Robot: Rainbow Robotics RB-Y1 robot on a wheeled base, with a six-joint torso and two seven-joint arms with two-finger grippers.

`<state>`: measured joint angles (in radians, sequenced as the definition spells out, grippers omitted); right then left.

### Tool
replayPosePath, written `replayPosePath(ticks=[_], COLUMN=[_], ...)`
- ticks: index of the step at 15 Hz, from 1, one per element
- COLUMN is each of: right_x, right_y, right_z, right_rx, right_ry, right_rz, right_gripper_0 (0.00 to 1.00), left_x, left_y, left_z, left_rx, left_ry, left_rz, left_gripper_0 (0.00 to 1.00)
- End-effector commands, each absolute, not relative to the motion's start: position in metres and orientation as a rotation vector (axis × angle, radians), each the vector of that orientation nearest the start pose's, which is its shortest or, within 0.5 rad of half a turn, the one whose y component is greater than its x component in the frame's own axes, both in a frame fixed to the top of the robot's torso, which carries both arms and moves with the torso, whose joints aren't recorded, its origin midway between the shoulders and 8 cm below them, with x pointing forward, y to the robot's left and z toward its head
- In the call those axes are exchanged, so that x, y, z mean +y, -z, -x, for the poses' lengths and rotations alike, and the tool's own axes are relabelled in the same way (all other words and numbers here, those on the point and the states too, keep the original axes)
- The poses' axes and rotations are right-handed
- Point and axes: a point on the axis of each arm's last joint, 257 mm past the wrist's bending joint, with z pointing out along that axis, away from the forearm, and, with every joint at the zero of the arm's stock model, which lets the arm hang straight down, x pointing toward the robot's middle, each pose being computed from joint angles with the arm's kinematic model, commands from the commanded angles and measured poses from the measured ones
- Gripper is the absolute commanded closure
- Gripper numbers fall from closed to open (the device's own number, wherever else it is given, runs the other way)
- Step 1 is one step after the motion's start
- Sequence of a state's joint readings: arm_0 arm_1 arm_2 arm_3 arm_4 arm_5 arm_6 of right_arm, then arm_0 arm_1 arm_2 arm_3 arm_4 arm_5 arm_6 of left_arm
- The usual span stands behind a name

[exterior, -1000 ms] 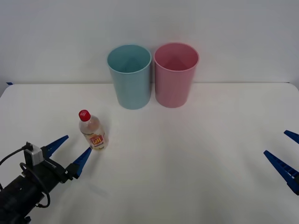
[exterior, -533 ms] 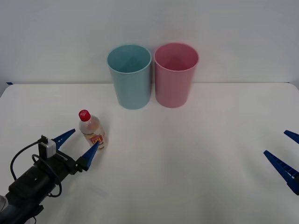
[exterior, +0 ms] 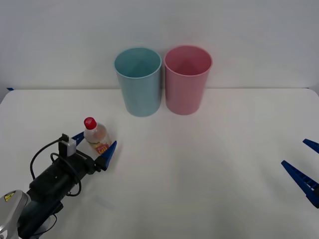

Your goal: Grasp the object on the table and drop it into the matching bin: aluminum can to the light blue bin, PET bottle to the pink bin.

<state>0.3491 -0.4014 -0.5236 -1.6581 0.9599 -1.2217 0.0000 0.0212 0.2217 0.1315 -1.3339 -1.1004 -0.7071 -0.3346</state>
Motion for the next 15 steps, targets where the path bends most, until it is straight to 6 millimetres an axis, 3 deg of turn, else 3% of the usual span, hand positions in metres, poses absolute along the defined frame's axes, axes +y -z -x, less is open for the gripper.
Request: replayPosePath(ticks=[1,5,6,7,8,9,10,15], right_x=[-0.3297,-0.3297,-0.3297,-0.3297,-0.3297,-0.3297,-0.3297,-0.3297], right_y=[0.1689,0.1689,0.1689,0.1689,0.1689,0.1689,0.1689,0.1689], right_z=[-0.3423,-0.3423,-0.3423,-0.3423,-0.3423,-0.3423,-0.3423,-0.3423], right_rx=[1.441,1.441,1.441,1.441,1.441,1.441,1.441,1.441], right_ry=[-0.567,-0.567,-0.567,-0.567,-0.567,-0.567,-0.567,-0.567], right_rz=[0.465,0.465,0.465,0.465,0.465,0.465,0.465,0.465], right_gripper_0=[0.00,0.00,0.00,0.00,0.00,0.00,0.00,0.00], left_x=[0.2080,0.2033,0.2032,0.2038,0.2032,0.2035,0.2027,0.2045], left_y=[0.2792,0.2780,0.2772,0.2780,0.2772,0.2764,0.2766,0.2759], left_z=[-0.4966,-0.4981,-0.4984,-0.4981,-0.4984,-0.4992,-0.4991,-0.4992], left_rx=[1.546,1.543,1.541,1.543,1.540,1.538,1.538,1.538], left_ry=[0.391,0.396,0.395,0.394,0.393,0.390,0.390,0.391], left_rz=[-0.391,-0.395,-0.399,-0.398,-0.402,-0.400,-0.402,-0.399], left_gripper_0=[0.00,0.00,0.09,0.56,0.81,0.96,1.00,1.00])
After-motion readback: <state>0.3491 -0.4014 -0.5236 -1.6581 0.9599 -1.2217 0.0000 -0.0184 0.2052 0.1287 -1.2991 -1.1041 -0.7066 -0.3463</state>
